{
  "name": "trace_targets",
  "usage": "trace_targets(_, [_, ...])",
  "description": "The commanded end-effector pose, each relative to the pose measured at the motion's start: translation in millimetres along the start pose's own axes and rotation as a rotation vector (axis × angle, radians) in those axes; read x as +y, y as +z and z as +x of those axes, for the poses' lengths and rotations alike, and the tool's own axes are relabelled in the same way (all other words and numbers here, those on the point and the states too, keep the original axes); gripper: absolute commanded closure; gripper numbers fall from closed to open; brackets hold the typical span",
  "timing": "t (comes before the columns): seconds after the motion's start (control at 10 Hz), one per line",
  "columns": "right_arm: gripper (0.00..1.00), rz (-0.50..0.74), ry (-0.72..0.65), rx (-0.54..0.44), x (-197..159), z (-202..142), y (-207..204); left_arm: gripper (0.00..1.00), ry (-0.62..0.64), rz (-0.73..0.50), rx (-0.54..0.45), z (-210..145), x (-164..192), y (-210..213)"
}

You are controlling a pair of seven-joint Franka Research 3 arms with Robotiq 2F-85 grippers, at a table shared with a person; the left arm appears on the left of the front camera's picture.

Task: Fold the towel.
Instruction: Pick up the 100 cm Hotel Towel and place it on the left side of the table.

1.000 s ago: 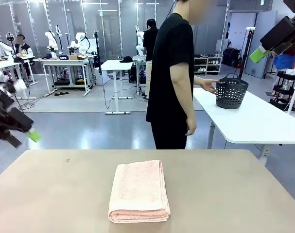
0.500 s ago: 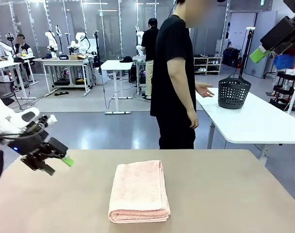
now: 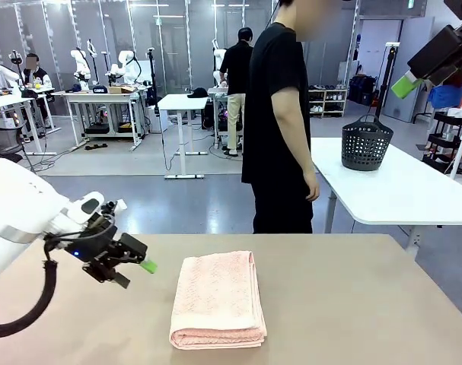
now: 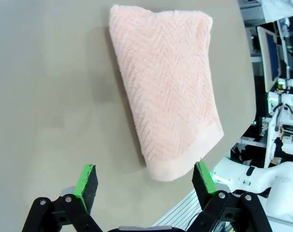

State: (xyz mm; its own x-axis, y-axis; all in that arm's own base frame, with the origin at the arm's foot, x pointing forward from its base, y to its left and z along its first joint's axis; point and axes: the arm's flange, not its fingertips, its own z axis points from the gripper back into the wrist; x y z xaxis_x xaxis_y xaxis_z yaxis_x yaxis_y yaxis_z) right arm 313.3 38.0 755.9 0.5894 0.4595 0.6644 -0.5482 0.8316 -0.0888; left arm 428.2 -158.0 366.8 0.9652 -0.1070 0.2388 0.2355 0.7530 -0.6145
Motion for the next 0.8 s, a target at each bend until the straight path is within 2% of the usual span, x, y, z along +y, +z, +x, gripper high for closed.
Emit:
trace_targets(0.0, [0.0,-0.001,-0.006,0.001,-1.7,1.2,-0.6,0.0,-0.006,-0.059,0.008,11.3,3.0,-32.7])
trace_targets(0.3, [0.0,-0.001,-0.006,0.001,-1.7,1.2,-0.6,0.0,0.041,-0.143,0.047,18.8,-0.6,-53.7])
trace_targets(0.4, [0.0,-0.001,-0.006,0.001,-1.7,1.2,-0.6,0.0,0.019,-0.105,0.037,24.2,2.4,-60.2])
trace_targets(0.6, [0.0,-0.001,-0.006,0.001,-1.7,1.2,-0.6,0.0,0.043,-0.14,0.055,29.7,4.3,-66.3])
trace_targets(0.7, [0.0,-0.001,-0.006,0.001,-1.7,1.2,-0.6,0.0,0.055,-0.095,0.053,19.3,-1.3,-58.2])
